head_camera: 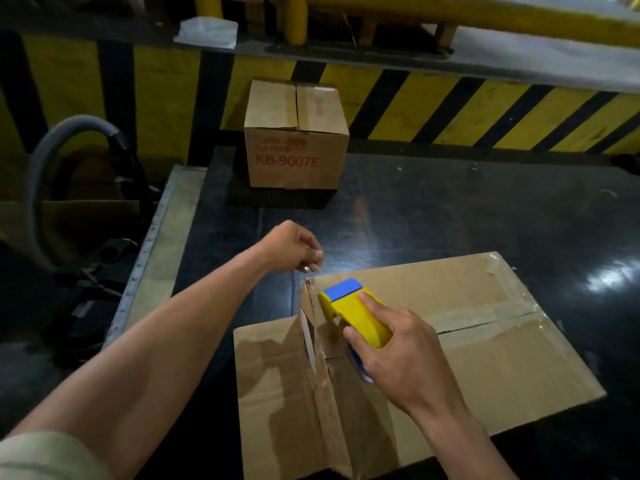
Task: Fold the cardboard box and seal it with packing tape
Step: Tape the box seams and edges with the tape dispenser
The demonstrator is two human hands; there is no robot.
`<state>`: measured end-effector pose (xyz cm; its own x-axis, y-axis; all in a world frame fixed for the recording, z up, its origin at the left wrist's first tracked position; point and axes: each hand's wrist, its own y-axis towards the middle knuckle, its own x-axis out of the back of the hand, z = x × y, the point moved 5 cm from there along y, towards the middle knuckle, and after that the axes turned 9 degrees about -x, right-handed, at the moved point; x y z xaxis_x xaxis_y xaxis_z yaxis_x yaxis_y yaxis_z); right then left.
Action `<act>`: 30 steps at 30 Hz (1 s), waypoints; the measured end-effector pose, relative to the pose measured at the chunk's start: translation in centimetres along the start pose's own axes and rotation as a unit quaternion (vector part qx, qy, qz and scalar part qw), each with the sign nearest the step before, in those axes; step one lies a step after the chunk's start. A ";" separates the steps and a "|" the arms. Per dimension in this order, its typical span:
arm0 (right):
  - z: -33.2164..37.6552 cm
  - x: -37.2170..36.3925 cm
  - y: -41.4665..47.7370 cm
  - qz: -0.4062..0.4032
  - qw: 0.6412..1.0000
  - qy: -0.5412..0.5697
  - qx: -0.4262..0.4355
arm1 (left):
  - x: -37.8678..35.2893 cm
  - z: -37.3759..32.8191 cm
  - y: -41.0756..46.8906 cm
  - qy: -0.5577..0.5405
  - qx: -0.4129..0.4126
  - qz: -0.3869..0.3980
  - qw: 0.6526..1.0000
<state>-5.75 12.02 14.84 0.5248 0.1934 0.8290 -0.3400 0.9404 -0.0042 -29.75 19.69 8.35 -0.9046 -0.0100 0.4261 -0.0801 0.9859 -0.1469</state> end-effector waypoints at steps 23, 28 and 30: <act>1.0 -0.9 -0.6 0.106 0.990 -0.044 -0.087 | -0.8 3.4 2.4 0.122 -0.030 0.016 0.992; 0.9 -1.5 -0.4 0.116 0.988 -0.041 -0.094 | -0.8 3.8 2.8 0.108 -0.023 0.030 0.993; 0.7 -1.7 -0.4 0.118 0.987 -0.038 -0.101 | -0.8 3.9 2.9 0.106 -0.020 0.035 0.994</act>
<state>-7.01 11.10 13.79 0.3874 0.3992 0.8310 -0.2790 0.9099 -0.3070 -30.92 21.86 4.08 -0.7992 0.0909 0.5942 0.0011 0.9887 -0.1498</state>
